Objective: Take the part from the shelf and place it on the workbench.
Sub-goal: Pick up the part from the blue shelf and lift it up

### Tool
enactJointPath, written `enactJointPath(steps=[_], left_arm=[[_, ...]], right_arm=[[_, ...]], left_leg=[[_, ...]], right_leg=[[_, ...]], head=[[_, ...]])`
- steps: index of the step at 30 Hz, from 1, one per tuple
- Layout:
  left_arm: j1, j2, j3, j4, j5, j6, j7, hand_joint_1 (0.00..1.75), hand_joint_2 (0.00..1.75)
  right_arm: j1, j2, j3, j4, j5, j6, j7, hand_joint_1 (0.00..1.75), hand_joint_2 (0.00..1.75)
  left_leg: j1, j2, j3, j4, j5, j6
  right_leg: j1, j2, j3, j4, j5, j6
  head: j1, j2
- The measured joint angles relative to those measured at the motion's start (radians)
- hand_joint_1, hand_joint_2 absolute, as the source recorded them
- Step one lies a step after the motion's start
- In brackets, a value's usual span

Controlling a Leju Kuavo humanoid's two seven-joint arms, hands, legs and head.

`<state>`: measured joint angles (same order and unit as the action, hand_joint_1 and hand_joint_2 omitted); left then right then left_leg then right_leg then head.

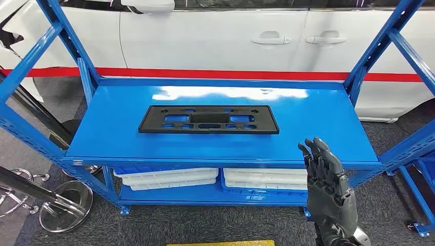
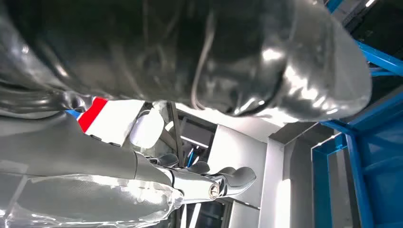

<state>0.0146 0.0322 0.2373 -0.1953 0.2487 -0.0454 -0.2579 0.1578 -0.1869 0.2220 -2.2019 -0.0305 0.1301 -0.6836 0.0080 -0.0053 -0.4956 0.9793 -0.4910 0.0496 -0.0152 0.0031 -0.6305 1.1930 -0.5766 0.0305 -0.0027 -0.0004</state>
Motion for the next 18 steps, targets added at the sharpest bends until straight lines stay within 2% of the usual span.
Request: enactJointPath(steps=[2, 3, 4, 5, 6, 8, 9, 10, 12, 13, 14, 15, 17, 18], left_arm=[[0.001, 0.0, 0.0, 0.0, 0.0, 0.0, 0.0, 0.0, 0.0], [0.0, -0.001, 0.0, 0.001, 0.0, 0.0, 0.0, 0.0, 0.0], [-0.001, -0.001, 0.0, 0.001, 0.0, 0.0, 0.0, 0.0, 0.0], [-0.002, -0.001, 0.0, 0.002, 0.0, 0.0, 0.0, 0.0, 0.0], [-0.004, -0.001, 0.0, 0.002, 0.0, 0.0, 0.0, 0.0, 0.0], [-0.004, -0.002, 0.0, 0.002, -0.004, 0.001, 0.001, 0.0, 0.0], [-0.005, -0.002, 0.0, 0.002, -0.006, 0.001, 0.001, 0.0, 0.0], [-0.005, -0.002, 0.0, 0.002, -0.009, 0.001, 0.001, 0.0, 0.0], [-0.008, -0.002, 0.0, 0.002, -0.016, 0.001, 0.003, 0.0, 0.0], [-0.008, -0.002, 0.0, 0.002, -0.022, 0.001, 0.006, 0.0, 0.0], [-0.009, -0.002, 0.0, 0.002, -0.029, 0.002, 0.009, 0.0, 0.0], [-0.009, -0.002, -0.001, 0.002, -0.035, 0.004, 0.013, 0.0, 0.0], [-0.011, -0.002, -0.001, 0.002, -0.047, 0.007, 0.022, 0.0, 0.0], [-0.012, -0.002, -0.001, 0.002, -0.05, 0.009, 0.026, 0.0, 0.0]], right_arm=[[0.0, 0.0, 0.0, 0.0, 0.0, 0.0, 0.0, 0.0, 0.0], [0.001, 0.0, -0.001, 0.001, 0.0, 0.0, 0.0, 0.0, 0.0], [0.002, 0.0, -0.001, 0.001, 0.0, 0.0, 0.0, 0.0, 0.0], [0.003, 0.0, -0.002, 0.002, 0.0, 0.002, 0.001, 0.0, 0.0], [0.004, 0.0, -0.004, 0.002, -0.002, 0.004, 0.003, 0.0, 0.0], [0.005, 0.0, -0.007, 0.004, -0.008, 0.015, 0.024, 0.0, 0.0], [0.005, 0.0, -0.008, 0.006, -0.012, 0.022, 0.042, 0.0, 0.0], [0.005, 0.0, -0.009, 0.013, -0.014, 0.03, 0.066, 0.0, 0.0], [-0.005, 0.0, -0.008, 0.048, -0.011, 0.047, 0.12, 0.0, 0.87], [-0.014, 0.0, -0.004, 0.077, -0.004, 0.054, 0.148, 0.0, 1.31], [-0.028, 0.0, 0.004, 0.109, 0.008, 0.06, 0.173, 0.0, 1.75], [-0.047, 0.001, 0.019, 0.145, 0.024, 0.06, 0.195, 0.0, 1.75], [-0.097, 0.007, 0.067, 0.215, 0.067, 0.044, 0.223, 0.0, 1.75], [-0.123, 0.011, 0.098, 0.248, 0.092, 0.031, 0.234, 0.0, 1.75]], left_leg=[[0.001, 0.0, 0.012, -0.001, -0.011, -0.004], [0.001, -0.002, 0.022, -0.001, -0.019, -0.009], [0.001, -0.003, 0.027, -0.003, -0.027, -0.016], [0.001, -0.003, 0.032, -0.002, -0.031, -0.023], [0.0, -0.004, 0.038, -0.001, -0.033, -0.03], [0.002, -0.002, 0.047, 0.012, -0.041, -0.042], [0.002, -0.001, 0.037, 0.036, -0.055, -0.046], [0.004, -0.001, 0.015, 0.079, -0.078, -0.05], [0.005, 0.0, -0.061, 0.203, -0.133, -0.056], [0.005, 0.0, -0.099, 0.253, -0.148, -0.059], [0.005, 0.0, -0.125, 0.276, -0.144, -0.059], [0.005, 0.0, -0.134, 0.262, -0.116, -0.058], [0.003, 0.001, -0.108, 0.147, -0.017, -0.05], [-0.001, 0.002, -0.095, 0.09, 0.017, -0.045]], right_leg=[[0.0, -0.001, 0.015, -0.074, 0.064, -0.003], [0.002, -0.003, 0.024, -0.128, 0.098, -0.008], [0.006, -0.004, 0.029, -0.162, 0.119, -0.014], [0.009, -0.004, 0.03, -0.176, 0.126, -0.022], [0.012, -0.004, 0.035, -0.178, 0.118, -0.03], [0.008, -0.002, 0.054, -0.187, 0.125, -0.045], [0.006, -0.002, 0.063, -0.191, 0.122, -0.051], [0.005, -0.002, 0.07, -0.194, 0.118, -0.057], [0.007, -0.003, 0.075, -0.195, 0.11, -0.066], [0.009, -0.002, 0.077, -0.194, 0.106, -0.067], [0.01, 0.0, 0.081, -0.194, 0.102, -0.068], [0.011, 0.002, 0.088, -0.193, 0.096, -0.068], [0.012, 0.005, 0.106, -0.194, 0.084, -0.065], [0.012, 0.005, 0.112, -0.194, 0.079, -0.062]], head=[[0.0, 0.0], [0.0, 0.0], [0.0, 0.0], [0.0, 0.0], [0.0, 0.0], [0.0, 0.0], [0.0, 0.0], [0.0, 0.0], [0.0, 0.0], [0.0, 0.0], [0.0, 0.0], [0.0, 0.0], [0.0, 0.0], [0.0, 0.0]])
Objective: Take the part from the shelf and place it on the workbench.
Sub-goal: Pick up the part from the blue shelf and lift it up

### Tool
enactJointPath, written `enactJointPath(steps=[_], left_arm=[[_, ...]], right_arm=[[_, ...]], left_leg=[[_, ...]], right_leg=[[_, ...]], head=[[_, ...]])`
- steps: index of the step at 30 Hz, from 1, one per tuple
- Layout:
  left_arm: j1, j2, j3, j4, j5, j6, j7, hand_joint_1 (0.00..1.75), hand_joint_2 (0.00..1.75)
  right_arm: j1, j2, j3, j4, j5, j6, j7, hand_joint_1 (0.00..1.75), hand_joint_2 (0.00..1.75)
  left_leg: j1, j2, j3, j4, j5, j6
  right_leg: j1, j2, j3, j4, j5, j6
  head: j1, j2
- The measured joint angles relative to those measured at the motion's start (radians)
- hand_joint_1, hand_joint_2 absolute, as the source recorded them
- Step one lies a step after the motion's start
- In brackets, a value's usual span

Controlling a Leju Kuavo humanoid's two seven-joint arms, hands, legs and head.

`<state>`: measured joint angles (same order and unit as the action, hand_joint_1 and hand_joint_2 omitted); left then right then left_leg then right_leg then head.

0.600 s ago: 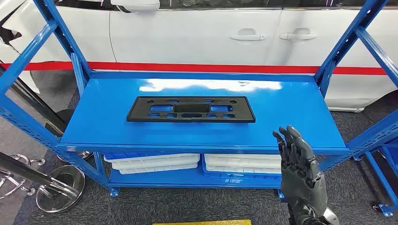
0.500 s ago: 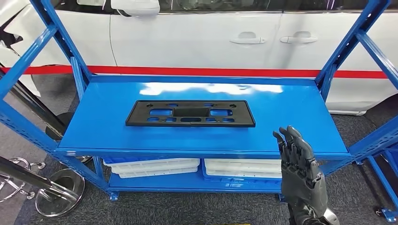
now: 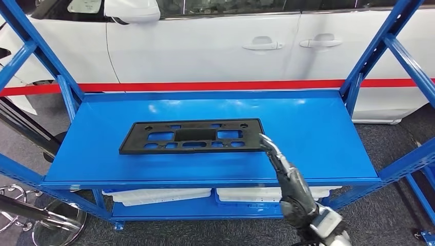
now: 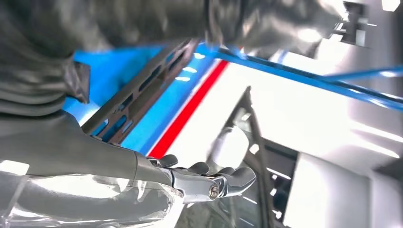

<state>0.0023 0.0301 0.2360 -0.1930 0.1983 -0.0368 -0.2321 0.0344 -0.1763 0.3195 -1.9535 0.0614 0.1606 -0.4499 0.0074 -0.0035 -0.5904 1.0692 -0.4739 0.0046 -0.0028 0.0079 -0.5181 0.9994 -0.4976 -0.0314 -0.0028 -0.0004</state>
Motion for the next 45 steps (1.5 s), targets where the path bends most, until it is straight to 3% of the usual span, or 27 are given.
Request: enactJointPath(steps=[1, 3, 6, 7, 9, 11, 12, 13, 15, 16, 18, 21, 23, 25, 26, 27, 28, 30, 31, 33, 36, 38, 40, 41, 42, 43, 45], left_arm=[[-0.003, 0.0, 0.0, 0.0, -0.004, 0.001, 0.002, 0.0, 0.0], [-0.007, 0.001, -0.001, 0.0, -0.01, 0.004, 0.005, 0.0, 0.0], [-0.008, 0.0, -0.002, 0.0, -0.02, 0.008, 0.009, 0.0, 0.0], [-0.008, 0.0, -0.002, 0.0, -0.024, 0.009, 0.01, 0.0, 0.0], [-0.01, 0.0, -0.003, 0.0, -0.029, 0.009, 0.014, 0.0, 0.0], [-0.01, -0.001, -0.003, 0.0, -0.036, 0.009, 0.017, 0.0, 0.0], [-0.01, -0.001, -0.004, 0.0, -0.039, 0.009, 0.018, 0.0, 0.0], [-0.009, -0.002, -0.004, 0.0, -0.042, 0.009, 0.019, 0.0, 0.0], [-0.009, -0.003, -0.005, 0.0, -0.044, 0.01, 0.02, 0.0, 0.0], [-0.01, -0.004, -0.005, 0.0, -0.044, 0.01, 0.02, 0.0, 0.0], [-0.011, -0.005, -0.007, 0.0, -0.045, 0.01, 0.021, 0.0, 0.0], [-0.011, -0.005, -0.009, 0.0, -0.047, 0.011, 0.021, 0.0, 0.0], [-0.011, -0.005, -0.009, 0.0, -0.053, 0.014, 0.022, 0.0, 0.0], [-0.01, -0.005, -0.01, 0.0, -0.064, 0.019, 0.026, 0.0, 0.0], [-0.01, -0.005, -0.012, 0.0, -0.072, 0.023, 0.032, 0.0, 0.0], [-0.01, -0.005, -0.015, 0.0, -0.081, 0.028, 0.04, 0.0, 0.0], [-0.01, -0.005, -0.019, 0.0, -0.09, 0.034, 0.052, 0.0, 0.0], [-0.012, -0.006, -0.027, 0.0, -0.106, 0.047, 0.08, 0.0, 0.0], [-0.014, -0.006, -0.031, 0.0, -0.112, 0.051, 0.092, 0.0, 0.0], [-0.017, -0.006, -0.038, 0.0, -0.121, 0.057, 0.109, 0.0, 0.0], [-0.018, -0.006, -0.049, 0.0, -0.129, 0.06, 0.12, 0.0, 0.0], [-0.021, -0.007, -0.052, 0.0, -0.135, 0.058, 0.122, 0.0, 0.0], [-0.023, -0.007, -0.054, 0.0, -0.145, 0.048, 0.117, 0.0, 0.0], [-0.024, -0.006, -0.057, 0.0, -0.15, 0.041, 0.113, 0.0, 0.0], [-0.024, -0.006, -0.06, 0.0, -0.155, 0.035, 0.11, 0.0, 0.0], [-0.024, -0.005, -0.063, 0.0, -0.159, 0.031, 0.107, 0.0, 0.0], [-0.024, -0.004, -0.068, 0.0, -0.164, 0.027, 0.105, 0.0, 0.0]], right_arm=[[-0.023, 0.005, 0.032, 0.03, 0.028, -0.015, 0.009, 0.0, 1.75], [-0.064, 0.013, 0.095, 0.082, 0.098, -0.046, 0.02, 0.0, 1.75], [-0.124, 0.02, 0.193, 0.14, 0.218, -0.1, 0.03, 0.0, 1.75], [-0.143, 0.022, 0.223, 0.157, 0.249, -0.115, 0.034, 0.0, 1.75], [-0.175, 0.024, 0.276, 0.188, 0.298, -0.137, 0.043, 0.0, 1.75], [-0.2, 0.028, 0.324, 0.22, 0.342, -0.161, 0.056, 0.0, 1.75], [-0.211, 0.031, 0.345, 0.233, 0.366, -0.179, 0.062, 0.0, 1.75], [-0.223, 0.034, 0.364, 0.246, 0.389, -0.198, 0.068, 0.0, 1.75], [-0.243, 0.041, 0.392, 0.264, 0.423, -0.228, 0.074, 0.0, 1.75], [-0.251, 0.045, 0.402, 0.27, 0.431, -0.235, 0.074, 0.0, 1.75], [-0.261, 0.05, 0.414, 0.281, 0.437, -0.24, 0.076, 0.0, 1.75], [-0.269, 0.059, 0.426, 0.29, 0.462, -0.263, 0.082, 0.0, 1.75], [-0.279, 0.071, 0.438, 0.299, 0.54, -0.328, 0.11, 0.0, 1.75], [-0.295, 0.091, 0.458, 0.32, 0.657, -0.42, 0.157, 0.0, 1.75], [-0.304, 0.102, 0.469, 0.334, 0.711, -0.46, 0.18, 0.0, 1.75], [-0.313, 0.115, 0.482, 0.351, 0.766, -0.497, 0.203, 0.0, 1.75], [-0.324, 0.13, 0.496, 0.369, 0.815, -0.524, 0.225, 0.0, 1.75], [-0.352, 0.162, 0.526, 0.408, 0.904, -0.559, 0.265, 0.0, 1.75], [-0.369, 0.179, 0.541, 0.43, 0.94, -0.567, 0.282, 0.0, 1.75], [-0.4, 0.21, 0.57, 0.47, 0.988, -0.57, 0.312, 0.0, 1.75], [-0.441, 0.255, 0.611, 0.533, 1.025, -0.544, 0.359, 0.0, 1.75], [-0.471, 0.282, 0.636, 0.578, 1.001, -0.51, 0.369, 0.0, 1.75], [-0.495, 0.301, 0.656, 0.622, 0.901, -0.444, 0.337, 0.0, 1.75], [-0.503, 0.306, 0.662, 0.644, 0.831, -0.403, 0.307, 0.0, 1.75], [-0.509, 0.308, 0.665, 0.664, 0.759, -0.368, 0.273, 0.0, 1.75], [-0.516, 0.307, 0.665, 0.683, 0.701, -0.349, 0.244, 0.0, 1.75], [-0.532, 0.301, 0.657, 0.716, 0.647, -0.356, 0.214, 0.0, 1.75]], left_leg=[[-0.004, 0.001, 0.01, -0.041, 0.02, 0.006], [-0.013, 0.001, 0.008, -0.063, 0.022, 0.016], [-0.004, 0.001, 0.018, -0.08, 0.034, 0.03], [0.0, 0.002, 0.023, -0.085, 0.035, 0.035], [0.001, 0.003, 0.027, -0.087, 0.032, 0.041], [0.001, 0.001, 0.03, -0.085, 0.026, 0.042], [0.001, 0.001, 0.033, -0.084, 0.023, 0.041], [0.002, 0.0, 0.038, -0.082, 0.019, 0.038], [0.001, -0.002, 0.047, -0.08, 0.01, 0.032], [0.0, -0.003, 0.049, -0.078, 0.006, 0.027], [-0.002, -0.004, 0.048, -0.077, 0.003, 0.015], [0.003, -0.003, 0.044, -0.064, -0.013, -0.003], [0.006, -0.002, 0.007, 0.018, -0.063, -0.012], [0.007, -0.002, -0.06, 0.152, -0.119, -0.019], [0.009, -0.002, -0.084, 0.196, -0.127, -0.023], [0.01, -0.002, -0.092, 0.204, -0.116, -0.025], [0.013, -0.001, -0.079, 0.17, -0.086, -0.027], [0.017, 0.0, -0.02, 0.035, -0.012, -0.028], [0.016, 0.0, 0.007, -0.025, 0.011, -0.026], [0.012, -0.002, 0.027, -0.075, 0.021, -0.017], [0.015, -0.003, 0.029, -0.083, 0.025, 0.001], [0.018, 0.0, 0.033, -0.088, 0.027, 0.015], [0.016, 0.0, 0.033, -0.088, 0.025, 0.022], [0.015, 0.0, 0.033, -0.088, 0.025, 0.023], [0.014, -0.002, 0.034, -0.088, 0.024, 0.024], [0.013, -0.003, 0.036, -0.088, 0.023, 0.024], [0.01, -0.006, 0.041, -0.088, 0.019, 0.024]], right_leg=[[0.0, -0.001, 0.002, 0.001, -0.004, 0.004], [-0.001, -0.002, -0.002, 0.001, -0.008, 0.014], [0.001, -0.004, -0.008, 0.021, -0.027, 0.03], [0.001, -0.005, -0.026, 0.058, -0.048, 0.035], [-0.005, -0.006, -0.093, 0.184, -0.103, 0.043], [-0.011, -0.006, -0.156, 0.281, -0.12, 0.049], [-0.013, -0.006, -0.164, 0.279, -0.1, 0.05], [-0.015, -0.006, -0.152, 0.237, -0.062, 0.051], [-0.015, -0.007, -0.098, 0.102, 0.017, 0.045], [-0.013, -0.007, -0.078, 0.05, 0.037, 0.041], [-0.007, -0.006, -0.067, 0.019, 0.038, 0.034], [-0.01, -0.007, -0.06, 0.005, 0.041, 0.018], [-0.013, -0.01, -0.053, -0.004, 0.043, 0.008], [-0.012, -0.01, -0.052, -0.004, 0.041, 0.003], [-0.011, -0.01, -0.051, -0.004, 0.04, 0.002], [-0.011, -0.01, -0.05, -0.003, 0.039, 0.002], [-0.012, -0.009, -0.047, -0.003, 0.038, 0.003], [-0.012, -0.007, -0.042, -0.001, 0.033, 0.009], [-0.01, -0.005, -0.042, 0.0, 0.032, 0.014], [-0.007, -0.004, -0.043, 0.0, 0.031, 0.023], [-0.007, -0.004, -0.046, 0.006, 0.023, 0.037], [-0.009, -0.005, -0.078, 0.08, -0.022, 0.044], [-0.01, -0.005, -0.144, 0.215, -0.081, 0.048], [-0.01, -0.005, -0.172, 0.269, -0.094, 0.048], [-0.009, -0.005, -0.186, 0.289, -0.088, 0.047], [-0.008, -0.005, -0.181, 0.269, -0.062, 0.043], [-0.002, -0.005, -0.129, 0.142, 0.017, 0.027]], head=[[0.0, 0.0], [0.0, 0.0], [-0.001, 0.0], [0.0, 0.0], [0.0, 0.0], [0.0, 0.0], [0.0, 0.0], [0.0, 0.0], [0.0, 0.0], [0.0, 0.0], [0.0, 0.0], [-0.001, 0.0], [-0.001, 0.0], [-0.001, 0.0], [-0.001, 0.0], [-0.001, 0.0], [-0.001, 0.0], [-0.001, 0.0], [-0.001, 0.0], [-0.001, 0.0], [-0.001, 0.0], [0.0, 0.0], [0.0, 0.0], [0.0, 0.0], [0.0, 0.0], [0.0, 0.0], [0.0, 0.0]])
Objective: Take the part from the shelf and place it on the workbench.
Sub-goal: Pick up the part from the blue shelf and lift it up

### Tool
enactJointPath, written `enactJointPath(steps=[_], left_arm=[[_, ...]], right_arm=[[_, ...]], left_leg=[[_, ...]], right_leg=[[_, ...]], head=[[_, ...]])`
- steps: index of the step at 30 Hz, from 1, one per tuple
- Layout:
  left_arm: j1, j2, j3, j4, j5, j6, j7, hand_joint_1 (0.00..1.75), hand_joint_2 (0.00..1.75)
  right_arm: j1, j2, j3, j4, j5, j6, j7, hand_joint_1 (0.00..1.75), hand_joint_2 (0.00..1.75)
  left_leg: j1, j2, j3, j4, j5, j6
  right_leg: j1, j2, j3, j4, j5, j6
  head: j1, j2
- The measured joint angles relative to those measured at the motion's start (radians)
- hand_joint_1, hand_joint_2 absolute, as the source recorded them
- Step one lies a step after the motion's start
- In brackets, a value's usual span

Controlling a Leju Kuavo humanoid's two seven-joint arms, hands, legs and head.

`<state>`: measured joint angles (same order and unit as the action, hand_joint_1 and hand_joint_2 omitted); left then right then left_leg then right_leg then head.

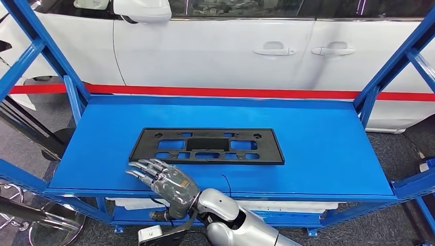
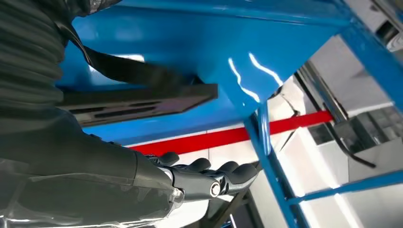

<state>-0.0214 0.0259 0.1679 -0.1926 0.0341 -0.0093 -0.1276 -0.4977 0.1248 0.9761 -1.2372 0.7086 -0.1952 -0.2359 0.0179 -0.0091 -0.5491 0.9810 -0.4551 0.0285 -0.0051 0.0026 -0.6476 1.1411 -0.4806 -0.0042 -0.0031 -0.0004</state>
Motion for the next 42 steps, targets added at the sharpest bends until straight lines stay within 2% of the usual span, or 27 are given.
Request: enactJointPath(steps=[1, 2, 4, 7, 8, 10, 11, 12, 13, 15, 17, 18, 20, 22, 24, 26, 27, 28, 29, 31, 32, 33, 36, 38, 39, 41, 42], left_arm=[[0.0, 0.0, -0.002, 0.0, -0.002, 0.0, 0.0, 0.0, 0.0], [0.0, 0.0, -0.004, 0.0, -0.002, 0.0, 0.0, 0.0, 0.0], [0.001, 0.0, -0.006, 0.0, -0.004, 0.0, -0.001, 0.0, 0.0], [0.0, 0.002, -0.007, 0.0, -0.01, 0.0, -0.004, 0.0, 0.0], [0.0, 0.002, -0.007, 0.0, -0.012, 0.0, -0.005, 0.0, 0.0], [-0.001, 0.004, -0.007, 0.0, -0.015, -0.001, -0.007, 0.0, 0.0], [0.0, 0.005, -0.007, 0.0, -0.016, -0.001, -0.008, 0.0, 0.0], [0.001, 0.005, -0.007, 0.0, -0.018, -0.001, -0.009, 0.0, 0.0], [0.001, 0.005, -0.007, 0.0, -0.02, -0.001, -0.009, 0.0, 0.0], [0.001, 0.006, -0.007, 0.001, -0.022, -0.001, -0.01, 0.0, 0.0], [-0.001, 0.007, -0.007, 0.001, -0.023, -0.001, -0.011, 0.0, 0.0], [-0.002, 0.007, -0.007, 0.001, -0.023, -0.001, -0.012, 0.0, 0.0], [-0.002, 0.007, -0.007, 0.001, -0.025, -0.001, -0.013, 0.0, 0.0], [-0.002, 0.007, -0.008, 0.001, -0.028, -0.001, -0.013, 0.0, 0.0], [-0.002, 0.007, -0.008, 0.001, -0.033, 0.0, -0.013, 0.0, 0.0], [-0.003, 0.007, -0.008, 0.001, -0.037, 0.0, -0.014, 0.0, 0.0], [-0.002, 0.007, -0.008, 0.001, -0.037, 0.0, -0.013, 0.0, 0.0], [-0.002, 0.007, -0.008, 0.001, -0.038, 0.0, -0.013, 0.0, 0.0], [-0.002, 0.007, -0.008, 0.001, -0.04, 0.0, -0.013, 0.0, 0.0], [-0.003, 0.007, -0.008, 0.001, -0.044, 0.0, -0.013, 0.0, 0.0], [-0.004, 0.006, -0.008, 0.001, -0.047, 0.0, -0.013, 0.0, 0.0], [-0.004, 0.006, -0.008, 0.001, -0.05, 0.0, -0.013, 0.0, 0.0], [-0.005, 0.006, -0.008, 0.001, -0.06, -0.001, -0.016, 0.0, 0.0], [-0.006, 0.006, -0.009, 0.001, -0.065, -0.002, -0.018, 0.0, 0.0], [-0.007, 0.006, -0.009, 0.001, -0.068, -0.002, -0.019, 0.0, 0.0], [-0.007, 0.007, -0.009, 0.001, -0.07, -0.002, -0.019, 0.0, 0.0], [-0.006, 0.008, -0.009, 0.001, -0.071, -0.002, -0.019, 0.0, 0.0]], right_arm=[[-0.007, -0.005, -0.008, 0.017, 0.004, -0.021, 0.0, 0.0, 1.75], [-0.014, -0.011, -0.018, 0.034, 0.016, -0.045, 0.005, 0.0, 1.75], [-0.022, -0.023, -0.037, 0.067, 0.056, -0.085, 0.022, 0.0, 1.75], [-0.036, -0.031, -0.049, 0.108, 0.16, -0.132, 0.077, 0.0, 1.75], [-0.042, -0.029, -0.05, 0.123, 0.195, -0.144, 0.096, 0.0, 1.75], [-0.05, -0.025, -0.05, 0.158, 0.242, -0.16, 0.123, 0.0, 1.75], [-0.052, -0.021, -0.05, 0.176, 0.257, -0.165, 0.132, 0.0, 1.75], [-0.053, -0.017, -0.05, 0.192, 0.267, -0.171, 0.137, 0.0, 1.75], [-0.052, -0.013, -0.05, 0.206, 0.277, -0.182, 0.142, 0.0, 1.75], [-0.054, -0.001, -0.053, 0.227, 0.293, -0.21, 0.148, 0.0, 1.75], [-0.057, 0.009, -0.057, 0.242, 0.304, -0.232, 0.15, 0.0, 1.75], [-0.058, 0.012, -0.059, 0.248, 0.31, -0.238, 0.153, 0.0, 1.75], [-0.06, 0.016, -0.061, 0.258, 0.341, -0.251, 0.175, 0.0, 1.75], [-0.067, 0.018, -0.061, 0.269, 0.4, -0.263, 0.214, 0.0, 1.75], [-0.075, 0.019, -0.061, 0.288, 0.469, -0.266, 0.249, 0.0, 1.75], [-0.079, 0.019, -0.061, 0.318, 0.52, -0.266, 0.27, 0.0, 1.75], [-0.079, 0.019, -0.061, 0.332, 0.535, -0.266, 0.276, 0.0, 1.75], [-0.079, 0.019, -0.061, 0.343, 0.546, -0.266, 0.281, 0.0, 1.75], [-0.08, 0.019, -0.061, 0.353, 0.56, -0.265, 0.29, 0.0, 1.75], [-0.089, 0.022, -0.061, 0.379, 0.6, -0.259, 0.319, 0.0, 1.75], [-0.095, 0.024, -0.061, 0.395, 0.623, -0.253, 0.336, 0.0, 1.75], [-0.102, 0.028, -0.061, 0.414, 0.645, -0.247, 0.352, 0.0, 1.75], [-0.126, 0.045, -0.061, 0.475, 0.697, -0.232, 0.395, 0.0, 1.75], [-0.144, 0.061, -0.061, 0.519, 0.727, -0.219, 0.42, 0.0, 1.75], [-0.152, 0.069, -0.061, 0.538, 0.739, -0.211, 0.431, 0.32, 1.75], [-0.164, 0.081, -0.061, 0.577, 0.755, -0.19, 0.461, 1.16, 1.75], [-0.169, 0.087, -0.061, 0.595, 0.758, -0.179, 0.476, 1.58, 1.75]], left_leg=[[-0.003, -0.001, 0.001, 0.001, -0.002, -0.002], [-0.003, -0.001, 0.001, 0.001, -0.004, -0.005], [-0.003, 0.001, 0.0, 0.0, -0.004, -0.015], [-0.004, 0.007, -0.009, 0.019, -0.024, -0.03], [-0.004, 0.007, -0.026, 0.059, -0.047, -0.035], [-0.001, 0.007, -0.09, 0.19, -0.106, -0.042], [0.001, 0.007, -0.122, 0.251, -0.125, -0.047], [0.003, 0.008, -0.14, 0.282, -0.126, -0.05], [0.005, 0.008, -0.139, 0.272, -0.107, -0.053], [0.009, 0.009, -0.087, 0.151, -0.035, -0.055], [0.006, 0.007, -0.035, 0.04, 0.005, -0.05], [0.004, 0.006, -0.025, 0.019, 0.007, -0.044], [0.002, 0.003, -0.024, 0.015, 0.007, -0.03], [0.006, 0.004, -0.022, 0.011, 0.01, -0.017], [0.007, 0.006, -0.021, 0.008, 0.012, -0.005], [0.006, 0.006, -0.022, 0.008, 0.012, -0.001], [0.006, 0.006, -0.022, 0.008, 0.012, -0.001], [0.006, 0.005, -0.021, 0.008, 0.012, -0.001], [0.006, 0.004, -0.02, 0.008, 0.012, -0.001], [0.005, 0.002, -0.016, 0.009, 0.009, -0.005], [0.003, 0.002, -0.016, 0.01, 0.008, -0.009], [0.002, 0.002, -0.018, 0.011, 0.008, -0.013], [0.002, 0.003, -0.02, 0.012, 0.006, -0.03], [0.004, 0.004, -0.031, 0.046, -0.021, -0.04], [0.005, 0.005, -0.05, 0.093, -0.05, -0.043], [0.005, 0.005, -0.109, 0.227, -0.113, -0.049], [0.005, 0.005, -0.131, 0.276, -0.129, -0.051]], right_leg=[[0.004, -0.001, 0.026, -0.061, 0.028, -0.009], [0.008, -0.001, 0.044, -0.103, 0.042, -0.017], [0.013, -0.002, 0.055, -0.131, 0.041, -0.026], [0.002, -0.004, 0.069, -0.159, 0.042, -0.032], [-0.002, -0.005, 0.074, -0.165, 0.043, -0.034], [0.0, -0.007, 0.076, -0.165, 0.041, -0.037], [0.0, -0.007, 0.076, -0.163, 0.039, -0.038], [0.0, -0.007, 0.076, -0.161, 0.038, -0.037], [0.0, -0.006, 0.076, -0.158, 0.036, -0.036], [-0.003, -0.003, 0.077, -0.15, 0.03, -0.029], [-0.001, -0.002, 0.074, -0.14, 0.024, -0.02], [0.001, -0.002, 0.073, -0.138, 0.023, -0.015], [0.003, -0.002, 0.072, -0.139, 0.024, -0.008], [0.001, -0.002, 0.066, -0.119, 0.006, 0.0], [-0.001, -0.002, 0.026, -0.027, -0.048, 0.008], [-0.002, -0.002, -0.038, 0.107, -0.105, 0.011], [-0.002, -0.002, -0.058, 0.147, -0.114, 0.011], [-0.002, -0.002, -0.063, 0.153, -0.103, 0.01], [-0.002, -0.002, -0.046, 0.116, -0.074, 0.008], [0.0, -0.002, 0.021, -0.024, -0.001, -0.002], [0.003, -0.002, 0.048, -0.085, 0.02, -0.007], [0.005, -0.001, 0.062, -0.12, 0.028, -0.01], [0.007, 0.0, 0.066, -0.137, 0.027, -0.016], [0.001, -0.001, 0.074, -0.146, 0.031, -0.026], [-0.001, -0.003, 0.076, -0.15, 0.032, -0.03], [0.001, -0.005, 0.076, -0.149, 0.032, -0.034], [0.002, -0.005, 0.075, -0.148, 0.032, -0.035]], head=[[0.0, 0.0], [0.0, 0.0], [0.0, 0.0], [0.0, 0.0], [0.0, 0.0], [0.0, 0.0], [0.0, 0.0], [0.0, 0.0], [0.0, 0.0], [0.0, 0.0], [0.0, 0.0], [0.0, 0.0], [0.0, 0.0], [0.0, 0.0], [0.0, 0.0], [0.0, 0.0], [0.0, 0.0], [0.0, 0.0], [0.0, 0.0], [0.0, 0.0], [0.0, 0.0], [0.0, 0.0], [0.0, 0.0], [0.0, 0.0], [0.0, 0.0], [0.0, 0.0], [0.0, 0.0]])
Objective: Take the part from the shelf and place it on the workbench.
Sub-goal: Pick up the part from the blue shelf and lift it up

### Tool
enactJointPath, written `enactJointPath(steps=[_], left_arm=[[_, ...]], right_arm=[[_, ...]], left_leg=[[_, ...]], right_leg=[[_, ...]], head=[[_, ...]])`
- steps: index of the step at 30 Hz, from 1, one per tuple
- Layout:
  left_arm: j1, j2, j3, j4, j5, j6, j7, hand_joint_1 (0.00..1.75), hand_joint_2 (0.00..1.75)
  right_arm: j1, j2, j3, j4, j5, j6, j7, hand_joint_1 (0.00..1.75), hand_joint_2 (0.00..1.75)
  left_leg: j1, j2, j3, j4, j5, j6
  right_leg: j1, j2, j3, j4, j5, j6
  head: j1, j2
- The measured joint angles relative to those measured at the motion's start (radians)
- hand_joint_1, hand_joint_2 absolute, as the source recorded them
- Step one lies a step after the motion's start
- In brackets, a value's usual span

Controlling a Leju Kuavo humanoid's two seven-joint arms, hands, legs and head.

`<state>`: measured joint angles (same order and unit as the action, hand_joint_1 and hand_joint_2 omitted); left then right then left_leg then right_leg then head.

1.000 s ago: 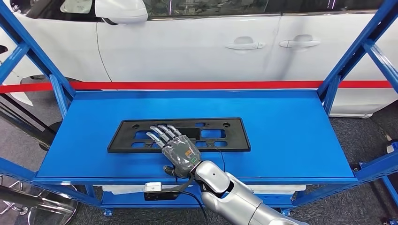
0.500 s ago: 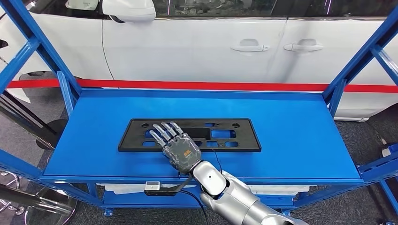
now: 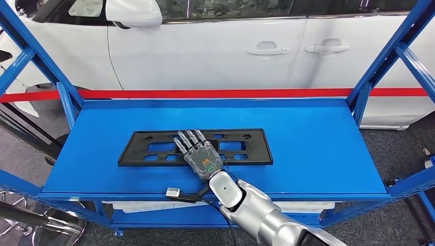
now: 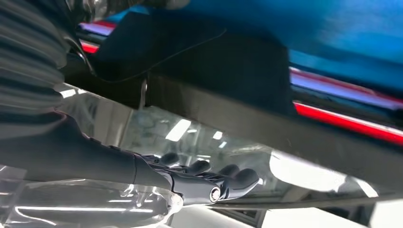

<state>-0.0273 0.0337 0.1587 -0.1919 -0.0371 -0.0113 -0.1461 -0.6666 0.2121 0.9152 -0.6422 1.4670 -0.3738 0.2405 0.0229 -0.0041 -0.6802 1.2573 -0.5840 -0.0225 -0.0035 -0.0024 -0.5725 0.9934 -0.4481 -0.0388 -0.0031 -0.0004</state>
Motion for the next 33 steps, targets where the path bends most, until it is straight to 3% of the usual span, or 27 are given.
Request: enactJointPath(steps=[1, 2, 4, 6, 10, 12, 14, 15, 16, 17, 19, 21, 23, 28, 31, 33], left_arm=[[0.001, 0.0, 0.0, 0.0, -0.001, 0.0, 0.001, 0.0, 0.0], [0.002, 0.0, 0.0, 0.0, -0.002, 0.0, 0.001, 0.0, 0.0], [0.001, 0.002, 0.0, 0.0, -0.002, -0.002, 0.002, 0.0, 0.0], [-0.001, 0.003, 0.0, 0.0, -0.002, -0.005, 0.002, 0.0, 0.0], [-0.001, 0.005, 0.0, 0.0, -0.002, -0.006, 0.003, 0.0, 0.0], [-0.002, 0.005, 0.0, 0.0, -0.002, -0.007, 0.003, 0.0, 0.0], [-0.001, 0.005, 0.0, 0.0, -0.002, -0.007, 0.003, 0.0, 0.0], [0.0, 0.005, 0.0, 0.0, -0.002, -0.007, 0.003, 0.0, 0.0], [0.001, 0.005, 0.0, 0.0, -0.002, -0.007, 0.003, 0.0, 0.0], [0.001, 0.005, 0.0, 0.0, -0.003, -0.009, 0.002, 0.0, 0.0], [0.0, 0.005, 0.0, 0.0, -0.004, -0.015, -0.002, 0.0, 0.0], [0.0, 0.005, 0.0, 0.0, -0.005, -0.021, -0.011, 0.0, 0.87], [-0.001, 0.005, 0.0, 0.0, -0.005, -0.025, -0.017, 0.0, 1.75], [-0.001, 0.005, 0.0, 0.0, -0.005, -0.025, -0.018, 0.0, 1.75], [0.001, 0.006, 0.001, 0.0, -0.006, -0.027, -0.023, 0.0, 1.75], [0.003, 0.012, 0.002, 0.0, -0.01, -0.026, -0.04, 0.0, 0.87]], right_arm=[[-0.005, 0.006, 0.0, 0.016, 0.001, 0.01, 0.014, 1.68, 1.75], [-0.01, 0.011, -0.001, 0.03, 0.0, 0.018, 0.026, 1.68, 1.75], [-0.018, 0.021, -0.007, 0.053, -0.003, 0.023, 0.042, 1.68, 1.75], [-0.025, 0.027, -0.016, 0.071, -0.007, 0.025, 0.049, 1.68, 1.75], [-0.03, 0.03, -0.027, 0.093, -0.008, 0.029, 0.051, 1.68, 1.75], [-0.031, 0.03, -0.033, 0.102, -0.008, 0.029, 0.051, 1.69, 1.75], [-0.031, 0.03, -0.036, 0.11, -0.008, 0.027, 0.051, 1.73, 1.75], [-0.03, 0.03, -0.037, 0.114, -0.008, 0.025, 0.052, 1.75, 1.75], [-0.03, 0.03, -0.038, 0.117, -0.008, 0.022, 0.053, 1.75, 1.75], [-0.03, 0.03, -0.04, 0.12, -0.01, 0.018, 0.054, 1.75, 1.75], [-0.031, 0.03, -0.049, 0.121, -0.016, 0.008, 0.055, 1.75, 1.75], [-0.034, 0.03, -0.064, 0.121, -0.025, 0.002, 0.052, 1.75, 1.75], [-0.035, 0.03, -0.072, 0.121, -0.029, 0.0, 0.048, 1.75, 1.75], [-0.036, 0.03, -0.075, 0.121, -0.03, 0.0, 0.048, 1.75, 1.75], [-0.037, 0.029, -0.092, 0.121, -0.036, -0.001, 0.045, 1.75, 1.75], [-0.034, 0.02, -0.127, 0.117, -0.075, -0.017, 0.016, 1.75, 1.75]], left_leg=[[0.0, 0.0, -0.006, 0.017, 0.002, -0.001], [0.0, 0.0, 0.008, -0.008, 0.023, -0.001], [0.0, 0.001, 0.079, -0.144, 0.084, 0.003], [-0.004, 0.0, 0.132, -0.25, 0.115, 0.013], [-0.006, 0.001, 0.137, -0.273, 0.128, 0.039], [-0.001, 0.004, 0.135, -0.279, 0.137, 0.051], [-0.003, 0.005, 0.129, -0.279, 0.14, 0.056], [-0.003, 0.006, 0.127, -0.278, 0.14, 0.057], [-0.004, 0.006, 0.126, -0.277, 0.14, 0.057], [-0.004, 0.005, 0.127, -0.276, 0.14, 0.056], [-0.004, 0.003, 0.13, -0.274, 0.138, 0.053], [-0.008, 0.0, 0.129, -0.27, 0.135, 0.047], [-0.011, -0.001, 0.126, -0.267, 0.134, 0.042], [-0.01, -0.002, 0.126, -0.268, 0.134, 0.041], [-0.008, -0.002, 0.124, -0.27, 0.134, 0.03], [-0.003, 0.0, 0.074, -0.159, 0.083, 0.013]], right_leg=[[0.0, 0.0, 0.0, 0.002, 0.0, 0.0], [0.0, 0.0, 0.0, 0.003, 0.0, 0.0], [0.0, 0.001, 0.0, 0.006, 0.0, 0.002], [0.004, 0.002, -0.003, 0.01, 0.001, 0.011], [0.004, 0.004, -0.01, 0.015, 0.001, 0.033], [0.003, 0.004, -0.038, 0.079, -0.044, 0.042], [-0.001, 0.004, -0.097, 0.213, -0.115, 0.049], [-0.003, 0.004, -0.123, 0.271, -0.136, 0.051], [-0.003, 0.004, -0.135, 0.299, -0.138, 0.053], [-0.004, 0.004, -0.128, 0.286, -0.12, 0.052], [-0.002, 0.004, -0.065, 0.158, -0.049, 0.043], [0.002, 0.003, -0.009, 0.037, -0.008, 0.031], [0.006, 0.003, 0.002, 0.009, -0.007, 0.027], [0.006, 0.003, 0.001, 0.01, -0.007, 0.027], [0.005, 0.003, 0.002, 0.006, -0.005, 0.021], [0.0, 0.001, 0.006, -0.004, 0.002, 0.009]], head=[[0.0, 0.0], [0.0, 0.0], [0.0, 0.0], [0.0, 0.0], [0.0, 0.0], [0.0, 0.0], [0.0, 0.0], [0.001, 0.0], [0.0, 0.0], [0.0, 0.0], [0.0, 0.0], [0.0, 0.0], [0.0, 0.0], [0.0, 0.0], [0.0, 0.0], [0.0, 0.0]])
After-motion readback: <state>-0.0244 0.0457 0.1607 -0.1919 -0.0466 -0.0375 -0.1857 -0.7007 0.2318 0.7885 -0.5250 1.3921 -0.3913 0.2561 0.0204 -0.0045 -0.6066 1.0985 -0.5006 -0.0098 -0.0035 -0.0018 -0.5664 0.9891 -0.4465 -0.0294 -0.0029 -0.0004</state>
